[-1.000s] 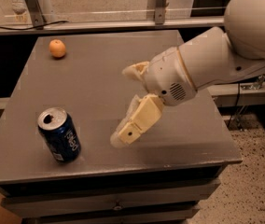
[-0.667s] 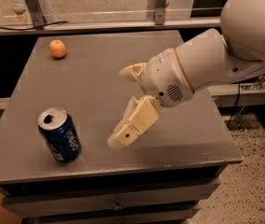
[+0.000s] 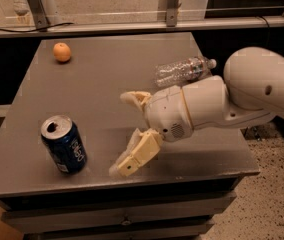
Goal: Move pepsi can near water bottle
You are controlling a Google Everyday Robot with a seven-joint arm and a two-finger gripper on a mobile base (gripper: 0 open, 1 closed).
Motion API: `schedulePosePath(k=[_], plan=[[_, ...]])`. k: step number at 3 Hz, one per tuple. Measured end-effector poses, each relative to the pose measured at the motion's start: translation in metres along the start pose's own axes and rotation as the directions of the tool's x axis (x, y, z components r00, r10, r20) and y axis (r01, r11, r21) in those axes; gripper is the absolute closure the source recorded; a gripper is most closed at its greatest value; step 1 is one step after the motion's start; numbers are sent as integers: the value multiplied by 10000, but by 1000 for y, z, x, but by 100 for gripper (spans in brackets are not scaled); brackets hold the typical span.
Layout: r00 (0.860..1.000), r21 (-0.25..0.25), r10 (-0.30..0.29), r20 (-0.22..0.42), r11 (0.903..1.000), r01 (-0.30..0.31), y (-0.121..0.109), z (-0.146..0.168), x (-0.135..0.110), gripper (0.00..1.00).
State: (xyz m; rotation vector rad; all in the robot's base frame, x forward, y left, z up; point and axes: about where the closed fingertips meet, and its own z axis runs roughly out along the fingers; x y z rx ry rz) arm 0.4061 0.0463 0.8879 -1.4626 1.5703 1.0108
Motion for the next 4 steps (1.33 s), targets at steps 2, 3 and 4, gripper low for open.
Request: schedulePosePath(k=[2,3,4], plan=[[9849,-440,-583,1629,9968,663,-7,60,3,0],[9750,-832,-708,2106,9925,900,-2,92,-8,0],[9660,-1280,-693,2491,9863,1038,8,125,-17,18]])
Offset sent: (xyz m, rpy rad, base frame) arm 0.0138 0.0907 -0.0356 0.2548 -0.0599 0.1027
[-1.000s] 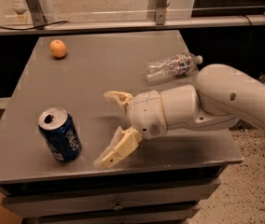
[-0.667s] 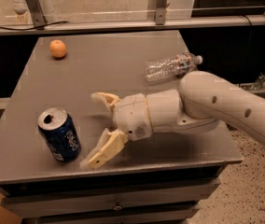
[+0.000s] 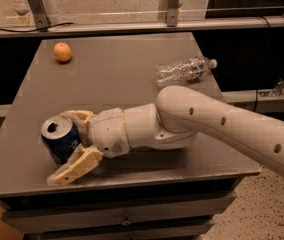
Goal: Move pepsi can near water bottle
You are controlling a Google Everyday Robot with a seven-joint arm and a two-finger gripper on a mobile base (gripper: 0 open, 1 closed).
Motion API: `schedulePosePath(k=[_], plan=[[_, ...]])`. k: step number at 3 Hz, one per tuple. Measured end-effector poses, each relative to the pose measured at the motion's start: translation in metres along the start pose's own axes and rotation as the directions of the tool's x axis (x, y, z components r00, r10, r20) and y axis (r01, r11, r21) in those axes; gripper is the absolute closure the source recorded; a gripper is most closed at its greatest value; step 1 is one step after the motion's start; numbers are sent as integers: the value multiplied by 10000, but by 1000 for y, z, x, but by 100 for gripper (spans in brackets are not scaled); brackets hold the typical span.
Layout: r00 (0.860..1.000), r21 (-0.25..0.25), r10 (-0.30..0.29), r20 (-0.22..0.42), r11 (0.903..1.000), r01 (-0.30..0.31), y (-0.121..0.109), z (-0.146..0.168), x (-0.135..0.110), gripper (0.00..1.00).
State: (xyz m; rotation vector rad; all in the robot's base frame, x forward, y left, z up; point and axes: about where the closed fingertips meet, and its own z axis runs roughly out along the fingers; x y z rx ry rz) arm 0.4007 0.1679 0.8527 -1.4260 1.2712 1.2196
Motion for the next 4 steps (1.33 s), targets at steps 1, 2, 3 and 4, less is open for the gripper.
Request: schedulePosePath(k=[1,2,3,4], plan=[[9999,-26,-8,141,10000,9,3,9,1,41],[10000,359,-39,44,9993,37,5,-10,-1,64],[9997,1253,-248,-78,9918,256,4,-50,-12,88],[9989,2675,-383,-263,9625,439,5,-116,-26,100]])
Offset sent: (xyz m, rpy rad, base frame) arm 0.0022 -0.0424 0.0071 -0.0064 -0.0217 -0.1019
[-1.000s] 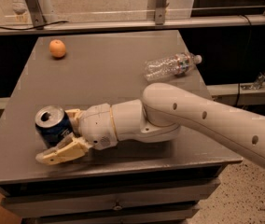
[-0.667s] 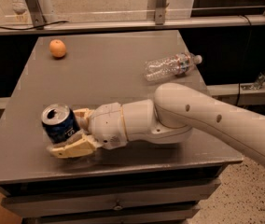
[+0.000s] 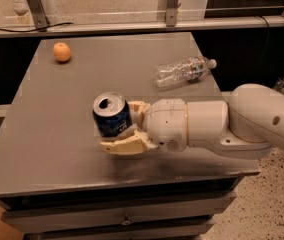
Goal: Move pepsi can near water bottle
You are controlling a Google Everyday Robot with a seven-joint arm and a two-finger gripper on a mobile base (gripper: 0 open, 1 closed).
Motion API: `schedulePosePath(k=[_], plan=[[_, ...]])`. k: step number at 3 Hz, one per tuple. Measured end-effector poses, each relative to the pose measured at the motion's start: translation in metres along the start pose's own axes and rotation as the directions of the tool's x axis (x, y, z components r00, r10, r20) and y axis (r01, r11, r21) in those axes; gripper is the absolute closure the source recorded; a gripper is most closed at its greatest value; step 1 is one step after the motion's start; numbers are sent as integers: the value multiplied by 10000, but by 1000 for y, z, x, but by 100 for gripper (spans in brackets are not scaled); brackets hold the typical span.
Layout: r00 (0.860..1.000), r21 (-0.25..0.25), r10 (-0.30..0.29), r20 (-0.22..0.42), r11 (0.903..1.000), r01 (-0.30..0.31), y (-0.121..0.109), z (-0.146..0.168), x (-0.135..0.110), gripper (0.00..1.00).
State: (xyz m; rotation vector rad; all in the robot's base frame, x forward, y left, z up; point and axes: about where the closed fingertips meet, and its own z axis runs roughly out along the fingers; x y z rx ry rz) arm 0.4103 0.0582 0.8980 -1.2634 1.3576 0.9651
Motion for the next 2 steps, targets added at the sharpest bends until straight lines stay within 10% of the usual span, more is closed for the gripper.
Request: schedulePosePath(k=[2], plan=[[9990,657,-445,-30,9968,446,-15,-17,-1,100]])
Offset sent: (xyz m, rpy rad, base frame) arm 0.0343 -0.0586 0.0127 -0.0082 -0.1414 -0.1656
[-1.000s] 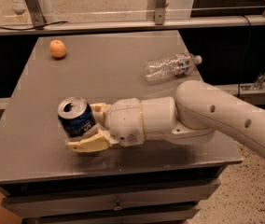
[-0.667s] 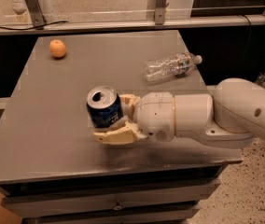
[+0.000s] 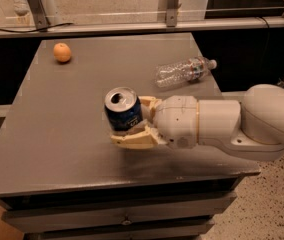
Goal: Move pepsi can near water bottle
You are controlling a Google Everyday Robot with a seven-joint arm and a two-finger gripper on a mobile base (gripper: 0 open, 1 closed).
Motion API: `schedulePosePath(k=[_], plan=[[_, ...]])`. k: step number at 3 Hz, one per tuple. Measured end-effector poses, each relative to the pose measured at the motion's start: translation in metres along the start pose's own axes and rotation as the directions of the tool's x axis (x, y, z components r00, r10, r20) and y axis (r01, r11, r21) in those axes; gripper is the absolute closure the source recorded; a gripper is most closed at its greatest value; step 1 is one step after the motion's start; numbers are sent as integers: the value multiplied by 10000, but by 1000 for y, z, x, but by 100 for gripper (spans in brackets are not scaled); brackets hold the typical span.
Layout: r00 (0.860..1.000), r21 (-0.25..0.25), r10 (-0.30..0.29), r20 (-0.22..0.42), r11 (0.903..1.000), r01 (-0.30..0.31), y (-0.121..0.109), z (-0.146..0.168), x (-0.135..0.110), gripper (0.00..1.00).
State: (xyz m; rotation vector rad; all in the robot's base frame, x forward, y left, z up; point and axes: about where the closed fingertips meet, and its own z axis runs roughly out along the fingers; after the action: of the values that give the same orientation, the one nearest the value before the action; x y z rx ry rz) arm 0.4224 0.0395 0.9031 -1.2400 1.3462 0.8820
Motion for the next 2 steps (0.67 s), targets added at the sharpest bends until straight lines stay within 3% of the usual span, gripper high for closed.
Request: schedulePosePath(k=[1,2], plan=[[9975,1370,-709,82,9882,691,-32,-42,-10,100],[9922,2820,-1246,-52,9517,1210,-64,-98,-16,100]])
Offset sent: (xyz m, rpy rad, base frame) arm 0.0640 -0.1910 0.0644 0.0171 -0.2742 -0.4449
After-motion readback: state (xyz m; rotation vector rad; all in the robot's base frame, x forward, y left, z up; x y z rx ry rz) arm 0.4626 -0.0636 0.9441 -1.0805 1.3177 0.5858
